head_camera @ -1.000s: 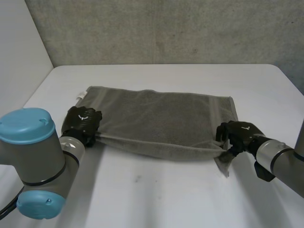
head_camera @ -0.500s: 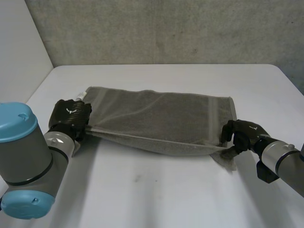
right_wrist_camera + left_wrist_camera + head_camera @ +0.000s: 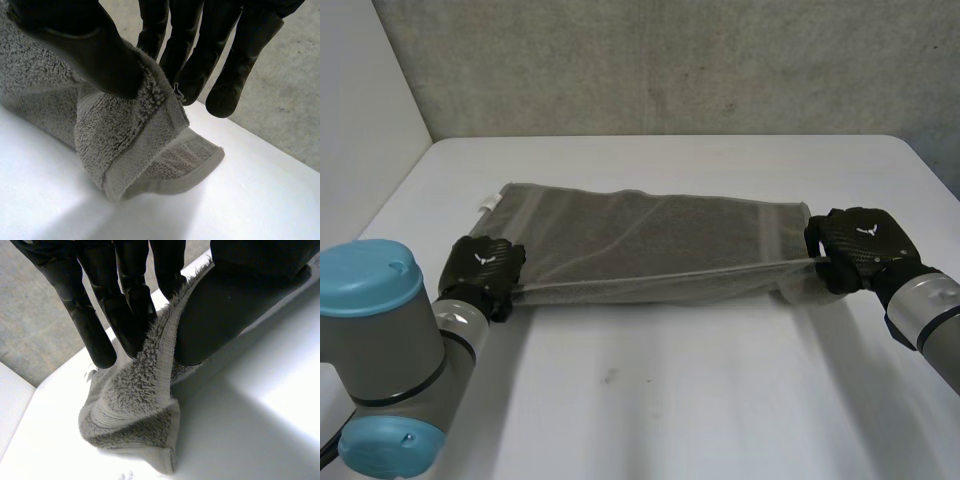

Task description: Fold the towel.

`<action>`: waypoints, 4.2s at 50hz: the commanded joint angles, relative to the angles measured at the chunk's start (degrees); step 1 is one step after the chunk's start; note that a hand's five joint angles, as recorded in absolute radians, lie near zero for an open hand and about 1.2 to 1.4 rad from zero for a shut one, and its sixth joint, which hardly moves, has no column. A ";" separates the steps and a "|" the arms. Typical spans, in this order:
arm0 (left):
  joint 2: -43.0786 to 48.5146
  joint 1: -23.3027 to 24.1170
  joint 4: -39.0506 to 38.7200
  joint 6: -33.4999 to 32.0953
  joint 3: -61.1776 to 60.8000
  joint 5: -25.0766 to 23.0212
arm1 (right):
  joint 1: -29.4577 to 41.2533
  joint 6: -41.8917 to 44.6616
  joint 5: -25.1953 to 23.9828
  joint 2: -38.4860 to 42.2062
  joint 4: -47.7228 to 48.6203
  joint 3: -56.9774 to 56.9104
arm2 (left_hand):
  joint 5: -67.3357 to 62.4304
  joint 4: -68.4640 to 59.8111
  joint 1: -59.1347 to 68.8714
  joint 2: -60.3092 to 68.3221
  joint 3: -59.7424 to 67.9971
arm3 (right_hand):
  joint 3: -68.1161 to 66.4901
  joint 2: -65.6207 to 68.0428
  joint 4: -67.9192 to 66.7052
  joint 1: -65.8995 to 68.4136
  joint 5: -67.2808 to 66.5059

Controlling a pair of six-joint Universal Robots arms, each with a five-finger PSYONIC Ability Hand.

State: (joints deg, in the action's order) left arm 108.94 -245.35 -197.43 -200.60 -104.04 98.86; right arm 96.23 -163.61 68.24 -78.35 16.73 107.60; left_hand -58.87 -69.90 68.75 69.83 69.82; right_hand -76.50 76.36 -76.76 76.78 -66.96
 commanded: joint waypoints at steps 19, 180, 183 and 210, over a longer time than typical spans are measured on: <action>8.04 -0.05 -9.46 0.04 1.38 -1.74 | -3.42 -0.74 -0.48 -2.59 0.58 0.59 | 28.38 29.41 -28.26 -29.34 -29.32 | -3.50 3.64 -3.24 3.22 -3.04; 30.19 -13.23 5.57 6.36 42.24 -7.55 | 2.38 22.73 10.77 46.53 -23.06 -68.13 | -11.13 -10.10 11.25 10.17 10.18 | -3.50 3.64 -3.24 3.22 -3.04; 30.89 -13.05 5.57 6.45 43.65 -7.55 | 2.47 22.73 10.95 47.85 -23.15 -70.50 | -11.13 -10.10 11.25 10.17 10.18 | -3.50 3.64 -3.24 3.22 -3.04; 24.85 -10.59 -0.06 6.80 37.44 -6.40 | 4.84 17.55 16.93 39.26 -24.47 -68.95 | 58.87 59.90 -58.75 -59.83 -59.82 | 66.50 -66.36 66.76 -66.78 66.96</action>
State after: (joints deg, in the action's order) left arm 140.51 -255.97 -197.40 -193.84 -60.58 92.38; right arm 101.16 -142.85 85.02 -32.55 -7.67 34.31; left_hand -1.92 -10.08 10.37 10.03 10.05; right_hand -14.09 14.39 -14.68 13.44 -3.14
